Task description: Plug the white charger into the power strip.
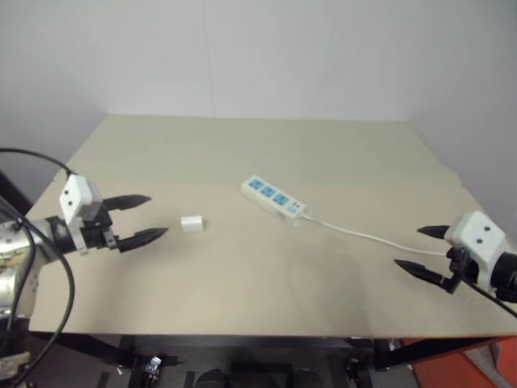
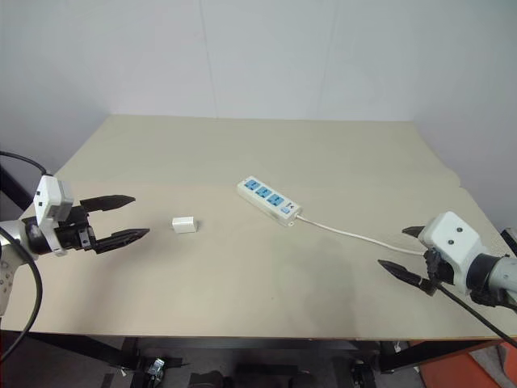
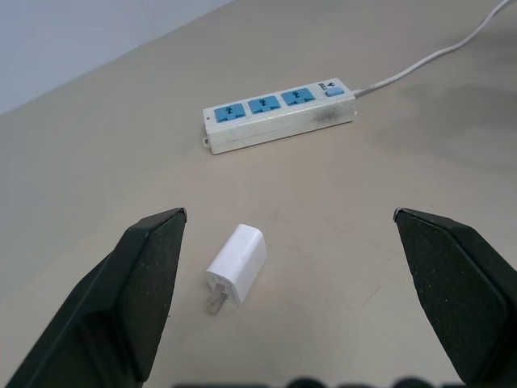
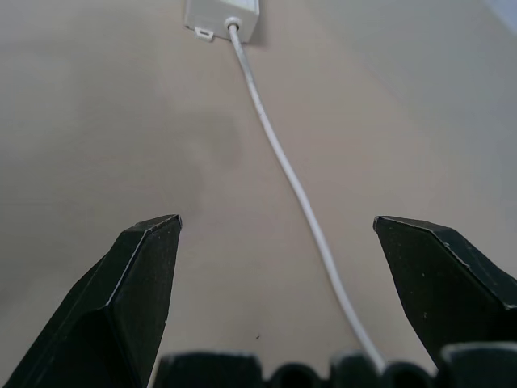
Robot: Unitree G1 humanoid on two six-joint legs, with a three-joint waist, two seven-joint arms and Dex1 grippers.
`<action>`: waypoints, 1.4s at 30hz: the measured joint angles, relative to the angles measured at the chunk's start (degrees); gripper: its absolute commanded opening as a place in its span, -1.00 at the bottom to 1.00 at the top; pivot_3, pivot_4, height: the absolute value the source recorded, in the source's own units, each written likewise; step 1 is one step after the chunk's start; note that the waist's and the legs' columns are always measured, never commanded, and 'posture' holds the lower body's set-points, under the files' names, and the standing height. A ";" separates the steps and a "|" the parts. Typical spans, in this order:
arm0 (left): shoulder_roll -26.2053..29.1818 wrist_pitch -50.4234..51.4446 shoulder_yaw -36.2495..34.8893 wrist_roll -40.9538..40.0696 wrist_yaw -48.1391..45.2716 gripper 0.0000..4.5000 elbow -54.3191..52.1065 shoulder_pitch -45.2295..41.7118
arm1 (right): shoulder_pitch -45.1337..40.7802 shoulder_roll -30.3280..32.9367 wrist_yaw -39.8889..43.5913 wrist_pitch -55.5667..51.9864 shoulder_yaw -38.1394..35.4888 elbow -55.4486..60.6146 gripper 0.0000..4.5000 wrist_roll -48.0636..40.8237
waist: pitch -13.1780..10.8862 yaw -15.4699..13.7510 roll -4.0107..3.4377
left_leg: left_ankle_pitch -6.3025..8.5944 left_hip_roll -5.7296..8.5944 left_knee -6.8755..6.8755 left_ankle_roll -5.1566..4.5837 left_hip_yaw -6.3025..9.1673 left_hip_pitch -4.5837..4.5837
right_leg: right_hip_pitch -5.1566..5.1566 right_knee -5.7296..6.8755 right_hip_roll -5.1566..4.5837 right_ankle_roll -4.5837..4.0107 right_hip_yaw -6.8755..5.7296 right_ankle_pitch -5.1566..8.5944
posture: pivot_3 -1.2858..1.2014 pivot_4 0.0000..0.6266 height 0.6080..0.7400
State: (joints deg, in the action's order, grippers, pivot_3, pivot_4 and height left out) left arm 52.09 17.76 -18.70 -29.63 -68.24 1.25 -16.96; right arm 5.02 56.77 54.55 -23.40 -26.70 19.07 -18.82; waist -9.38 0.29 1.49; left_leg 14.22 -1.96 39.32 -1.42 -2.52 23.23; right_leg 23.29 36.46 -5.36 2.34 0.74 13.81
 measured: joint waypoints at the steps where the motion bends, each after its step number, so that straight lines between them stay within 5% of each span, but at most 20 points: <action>1: 0.00 0.02 0.00 -0.01 0.01 1.00 -0.29 0.15 | -0.05 0.01 0.06 -0.26 0.00 -0.07 0.99 -0.05 | 0.00 0.00 0.00 | 0.00 0.00 -0.01 0.00 0.00 0.00 | 0.00 -0.01 0.00 0.00 0.00 0.00 | 0.03 -0.52 1.00; 20: -0.08 0.98 -0.21 -1.39 0.41 1.00 -1.66 1.91 | -5.58 0.04 -0.14 -0.99 3.02 -3.16 0.99 -0.46 | 0.00 0.20 0.01 | 0.00 -0.01 -0.06 0.00 -0.04 -0.05 | -0.04 -0.09 0.01 -0.01 0.00 -0.01 | 0.03 -0.52 1.00; 31: -3.12 0.95 6.41 -0.61 0.45 1.00 -1.22 -3.98 | -42.78 -13.38 4.12 7.98 27.58 -48.02 0.99 9.30 | -0.02 0.83 0.00 | -0.03 -0.04 -0.30 0.05 -0.15 0.00 | 0.08 -0.28 0.09 -0.10 0.05 -0.08 | 0.03 -0.52 1.00; 37: -3.09 0.96 6.46 0.28 0.85 1.00 -1.83 -3.95 | -56.17 -20.68 5.81 16.81 31.48 -70.58 0.99 14.33 | -0.04 0.84 -0.01 | -0.07 -0.04 -0.32 0.11 -0.27 0.13 | 0.27 -0.24 0.06 -0.10 0.10 -0.08 | 0.03 -0.52 1.00; 42: -2.57 1.13 5.63 0.27 1.39 1.00 -2.82 -1.54 | -59.51 -23.14 8.37 21.16 33.03 -77.96 0.99 17.00 | -0.04 0.64 -0.01 | -0.07 -0.06 -0.33 0.11 -0.27 0.12 | 0.26 -0.20 0.05 -0.11 0.09 -0.09 | 0.03 -0.52 1.00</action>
State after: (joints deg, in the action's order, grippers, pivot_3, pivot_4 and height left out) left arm 49.52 18.89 -13.07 -29.35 -66.85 -1.57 -18.50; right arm -54.49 33.63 62.93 -2.24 6.33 -58.89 -1.82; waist -9.42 0.94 1.48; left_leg 14.15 -2.01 38.99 -1.31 -2.79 23.35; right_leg 23.54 36.26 -5.31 2.23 0.83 13.72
